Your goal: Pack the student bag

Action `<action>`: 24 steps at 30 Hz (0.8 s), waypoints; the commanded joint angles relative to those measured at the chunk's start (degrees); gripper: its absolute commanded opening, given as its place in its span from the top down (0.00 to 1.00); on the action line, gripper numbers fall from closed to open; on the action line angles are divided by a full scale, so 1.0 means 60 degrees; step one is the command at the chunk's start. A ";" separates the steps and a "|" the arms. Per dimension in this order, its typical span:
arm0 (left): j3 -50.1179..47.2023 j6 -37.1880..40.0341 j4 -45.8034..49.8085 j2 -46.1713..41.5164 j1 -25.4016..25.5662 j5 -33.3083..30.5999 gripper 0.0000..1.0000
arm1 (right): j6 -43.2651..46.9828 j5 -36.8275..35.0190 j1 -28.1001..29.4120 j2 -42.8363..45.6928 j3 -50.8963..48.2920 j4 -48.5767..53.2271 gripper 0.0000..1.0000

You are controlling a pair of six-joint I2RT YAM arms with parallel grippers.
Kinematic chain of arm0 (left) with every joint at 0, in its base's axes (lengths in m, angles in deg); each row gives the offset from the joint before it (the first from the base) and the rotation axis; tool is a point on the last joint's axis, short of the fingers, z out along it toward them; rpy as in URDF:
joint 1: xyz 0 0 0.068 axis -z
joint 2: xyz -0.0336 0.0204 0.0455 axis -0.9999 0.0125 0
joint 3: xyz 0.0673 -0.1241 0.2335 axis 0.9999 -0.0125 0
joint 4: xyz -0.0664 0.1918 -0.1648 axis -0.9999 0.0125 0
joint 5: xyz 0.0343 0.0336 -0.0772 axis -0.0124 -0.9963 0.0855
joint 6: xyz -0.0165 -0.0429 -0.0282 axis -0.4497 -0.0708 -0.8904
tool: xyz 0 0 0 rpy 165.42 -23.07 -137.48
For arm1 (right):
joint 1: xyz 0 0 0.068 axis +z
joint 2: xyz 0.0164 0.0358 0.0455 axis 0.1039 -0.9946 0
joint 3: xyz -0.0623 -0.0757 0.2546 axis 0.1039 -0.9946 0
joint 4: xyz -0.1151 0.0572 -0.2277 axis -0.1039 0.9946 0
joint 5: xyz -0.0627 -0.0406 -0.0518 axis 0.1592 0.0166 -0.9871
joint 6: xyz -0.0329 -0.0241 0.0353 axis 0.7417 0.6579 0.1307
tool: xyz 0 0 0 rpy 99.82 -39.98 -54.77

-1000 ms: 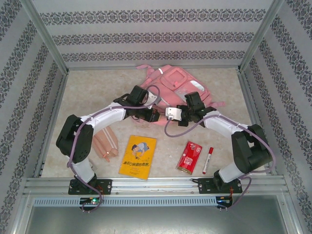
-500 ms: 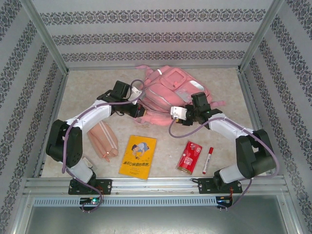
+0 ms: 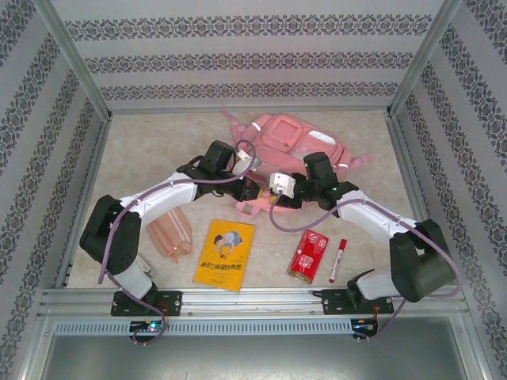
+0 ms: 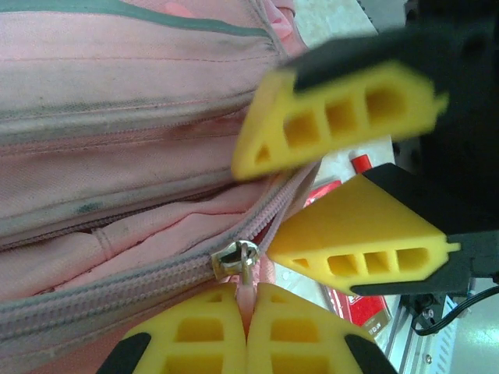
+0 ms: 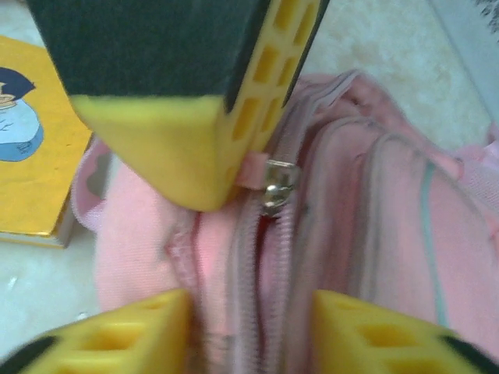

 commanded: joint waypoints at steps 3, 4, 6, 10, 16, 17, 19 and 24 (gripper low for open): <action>0.0113 0.0828 0.0145 -0.0544 -0.0837 0.0083 1.00 | 0.1376 -0.1121 0.0061 0.0001 -0.0083 0.1030 0.97; 0.0041 0.0980 0.0348 -0.0609 -0.1162 -0.0024 1.00 | 0.1587 -0.1365 0.0007 0.0082 -0.0146 0.1106 1.00; -0.0080 0.1462 0.0724 -0.0683 -0.1708 -0.0220 1.00 | 0.1816 -0.1642 -0.0173 0.0230 -0.0209 0.1158 1.00; 0.0035 0.2530 0.1767 -0.0497 -0.2248 -0.1268 1.00 | 0.2133 -0.1718 -0.0550 0.0425 -0.0283 0.1261 1.00; -0.0013 0.1598 0.1240 -0.0148 -0.1394 -0.0016 1.00 | 0.0349 -0.0234 -0.0627 0.0506 -0.0062 0.0689 0.49; -0.0164 0.1197 0.0783 -0.0194 -0.1134 0.0165 1.00 | -0.0143 0.0240 -0.0664 0.0567 0.0022 0.0456 0.42; -0.0437 0.0088 -0.0489 -0.0276 -0.0600 0.0544 1.00 | -0.1395 0.0849 -0.0598 0.0567 0.0122 -0.0265 0.34; -0.0583 -0.1797 -0.2897 -0.0085 0.0272 0.0890 1.00 | -0.1787 0.0806 0.0006 0.0049 0.0677 0.0050 0.30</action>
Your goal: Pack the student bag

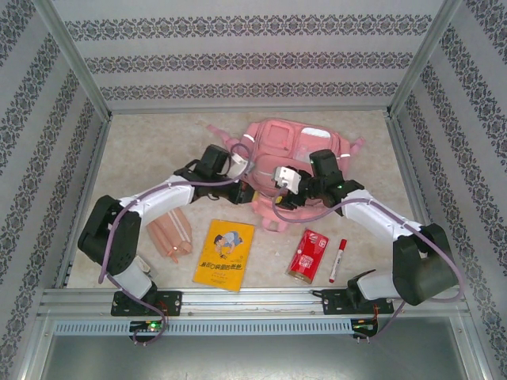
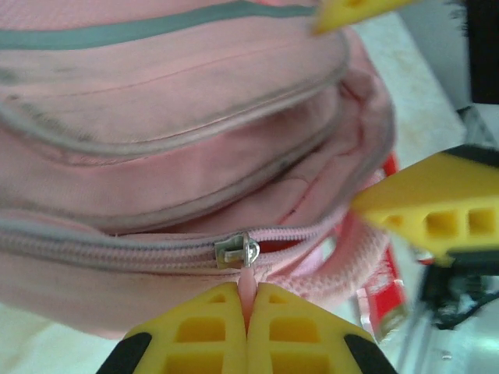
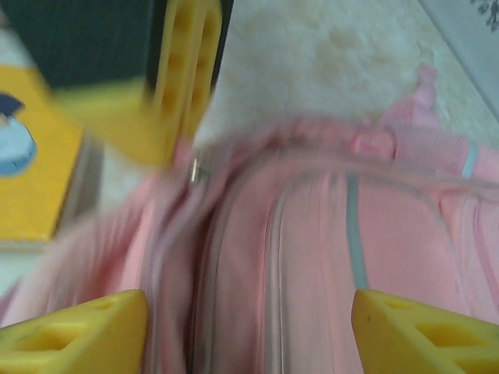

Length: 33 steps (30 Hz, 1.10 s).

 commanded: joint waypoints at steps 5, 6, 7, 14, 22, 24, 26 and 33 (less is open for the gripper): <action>0.0099 -0.1407 -0.2519 0.0012 0.0354 0.0500 1.00 | -0.0149 0.0205 0.0227 -0.0434 0.0514 0.0907 0.31; 0.0146 -0.1242 -0.2325 0.0001 0.0338 0.0495 1.00 | -0.0016 0.0131 0.0227 -0.0403 0.0530 0.1185 0.32; 0.0206 -0.1103 -0.2143 0.0003 0.0323 0.0502 1.00 | 0.0147 0.0077 0.0227 -0.0387 0.0605 0.1588 0.32; 0.0330 -0.0899 -0.1837 0.0052 0.0293 0.0494 1.00 | 0.0511 -0.0224 0.0302 -0.0853 0.1845 0.4533 0.41; 0.0248 0.0025 -0.0734 -0.0424 -0.0581 0.0158 1.00 | 0.0917 -0.1794 0.0090 -0.1056 0.1840 0.4876 0.92; 0.0309 0.0728 -0.0060 -0.0526 -0.1109 -0.0074 1.00 | 0.1169 -0.1658 -0.0139 -0.0844 0.1709 0.4864 0.99; 0.0374 0.1291 0.0450 -0.0423 -0.1779 -0.0334 1.00 | 0.1545 -0.1686 -0.0277 -0.0593 0.1537 0.4798 1.00; 0.0810 0.1607 0.1098 0.0492 -0.1811 0.0025 1.00 | 0.1638 -0.2030 -0.0300 0.0083 0.0780 0.3879 0.79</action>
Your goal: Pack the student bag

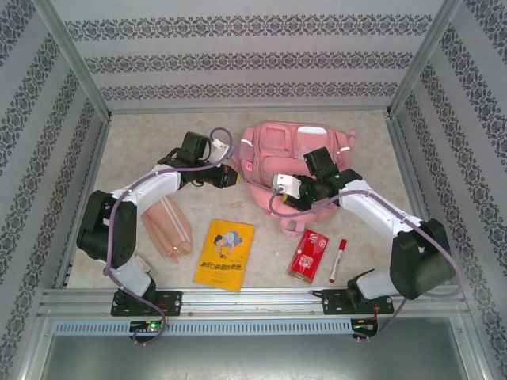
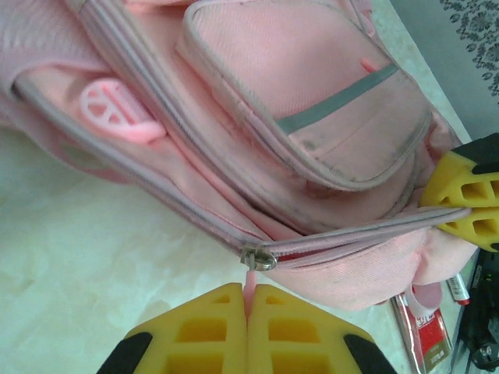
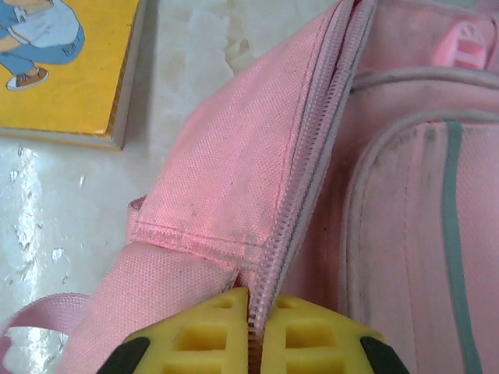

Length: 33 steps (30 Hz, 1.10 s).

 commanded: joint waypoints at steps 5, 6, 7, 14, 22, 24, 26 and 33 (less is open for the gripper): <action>-0.0447 -0.1819 -0.1704 -0.0073 0.1485 0.0404 1.00 | -0.2624 0.0707 0.0480 0.1268 -0.1430 -0.2519 0.31; -0.0541 -0.2171 -0.2073 -0.0123 0.1709 0.0394 1.00 | -0.2955 0.0963 0.0557 0.1362 -0.1510 -0.2652 0.29; -0.0606 -0.2550 -0.2446 -0.0178 0.1916 0.0315 1.00 | -0.3129 0.1099 0.0661 0.1395 -0.1505 -0.2614 0.26; -0.0891 -0.5221 -0.5106 -0.0068 0.2297 0.0527 1.00 | -0.2586 -0.0861 0.1215 0.0579 -0.1243 -0.1945 0.26; -0.0665 -0.3319 -0.2874 -0.0424 0.1937 0.0098 1.00 | -0.1031 -0.2566 0.1034 0.0497 -0.1317 -0.1050 0.78; -0.0732 -0.2750 -0.2441 -0.0534 0.1648 -0.0136 1.00 | -0.0767 -0.2425 0.0925 0.0576 -0.1229 -0.0854 0.87; -0.0659 -0.1665 -0.1501 -0.0543 0.1321 -0.0828 1.00 | -0.0490 -0.2211 0.0826 0.0799 -0.1242 -0.0810 0.94; 0.0469 0.0151 0.0184 0.0928 -0.0234 -0.2918 1.00 | 0.0207 -0.1117 0.0644 0.1751 -0.1578 -0.0916 1.00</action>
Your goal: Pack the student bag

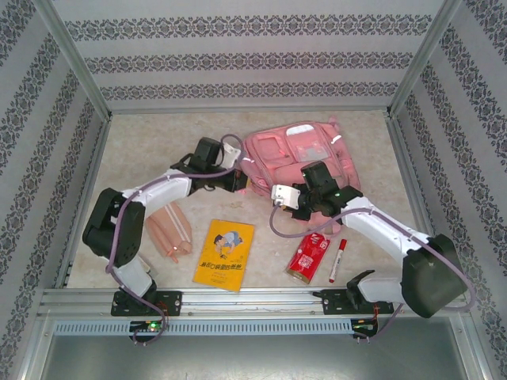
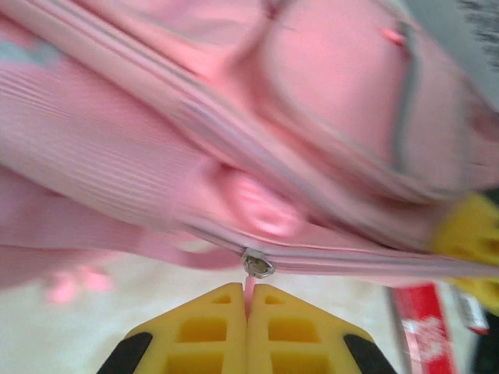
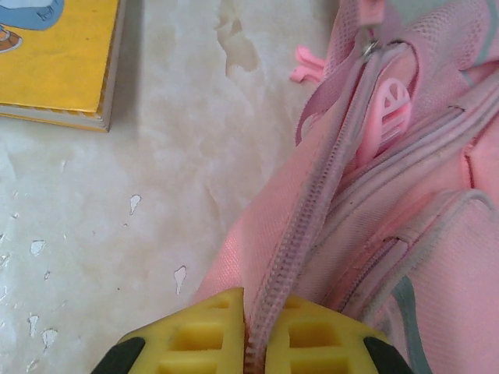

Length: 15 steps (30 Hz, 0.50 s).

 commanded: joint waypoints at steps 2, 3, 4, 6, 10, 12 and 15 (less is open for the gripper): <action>0.0953 0.1000 0.1102 0.0906 -0.1176 -0.1898 1.00 | 0.0610 0.0392 -0.0204 0.0596 -0.0257 0.0325 1.00; 0.1146 0.1045 0.1093 0.1051 -0.1254 -0.2045 1.00 | 0.0580 0.0382 -0.0201 0.0604 -0.0289 0.0274 0.98; 0.1328 0.1207 0.1100 0.1170 -0.1280 -0.2062 1.00 | 0.0525 0.0341 -0.0177 0.0579 -0.0291 0.0227 0.90; 0.1551 0.1333 0.1021 0.1307 -0.1274 -0.1924 0.99 | 0.0015 0.0114 -0.0132 0.0560 -0.0334 -0.0200 0.65; 0.1608 0.1078 0.0877 0.1223 -0.1274 -0.1423 0.65 | -0.2560 0.0522 -0.0366 0.1013 -0.0229 -0.1432 0.33; 0.1541 0.1067 0.0881 0.0990 -0.1275 -0.0966 0.58 | -0.4293 0.0258 -0.0567 0.1434 -0.0145 -0.1991 0.08; 0.1506 0.1318 0.0944 0.0556 -0.1233 0.0143 0.50 | -0.8574 -0.2017 -0.0952 0.1961 -0.0071 -0.2282 0.02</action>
